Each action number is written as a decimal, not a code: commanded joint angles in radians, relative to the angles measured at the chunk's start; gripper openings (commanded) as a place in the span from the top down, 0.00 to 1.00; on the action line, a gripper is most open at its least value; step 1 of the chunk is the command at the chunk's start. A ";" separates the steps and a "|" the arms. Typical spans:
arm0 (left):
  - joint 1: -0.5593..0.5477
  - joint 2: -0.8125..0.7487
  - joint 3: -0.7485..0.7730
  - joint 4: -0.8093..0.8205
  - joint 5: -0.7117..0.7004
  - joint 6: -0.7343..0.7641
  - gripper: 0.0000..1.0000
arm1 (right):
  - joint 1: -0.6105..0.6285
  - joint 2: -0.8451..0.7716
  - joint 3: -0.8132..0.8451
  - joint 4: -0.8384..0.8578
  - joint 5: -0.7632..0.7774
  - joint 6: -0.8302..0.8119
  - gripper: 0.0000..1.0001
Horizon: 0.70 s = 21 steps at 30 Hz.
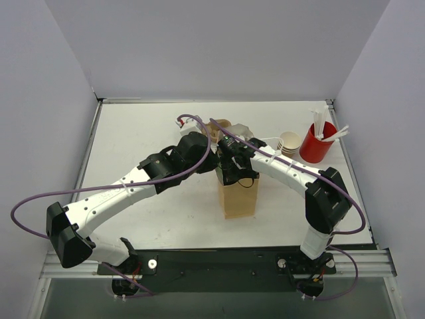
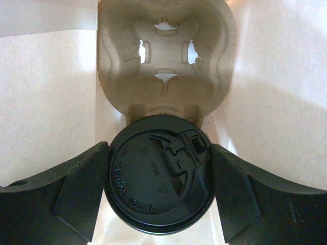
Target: Pack the takeout coffee
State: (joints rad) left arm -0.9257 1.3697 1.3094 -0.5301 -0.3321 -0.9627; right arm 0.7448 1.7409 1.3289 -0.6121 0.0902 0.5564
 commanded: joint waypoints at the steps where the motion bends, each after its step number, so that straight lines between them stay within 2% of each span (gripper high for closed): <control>1: -0.004 0.011 0.031 -0.008 0.028 0.019 1.00 | 0.001 0.046 -0.059 -0.124 -0.053 0.027 0.62; 21: -0.004 0.012 0.045 -0.010 0.019 0.038 1.00 | 0.004 0.046 -0.027 -0.155 -0.044 0.022 0.59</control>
State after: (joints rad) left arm -0.9260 1.3701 1.3117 -0.5304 -0.3286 -0.9489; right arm 0.7448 1.7397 1.3373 -0.6289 0.0895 0.5575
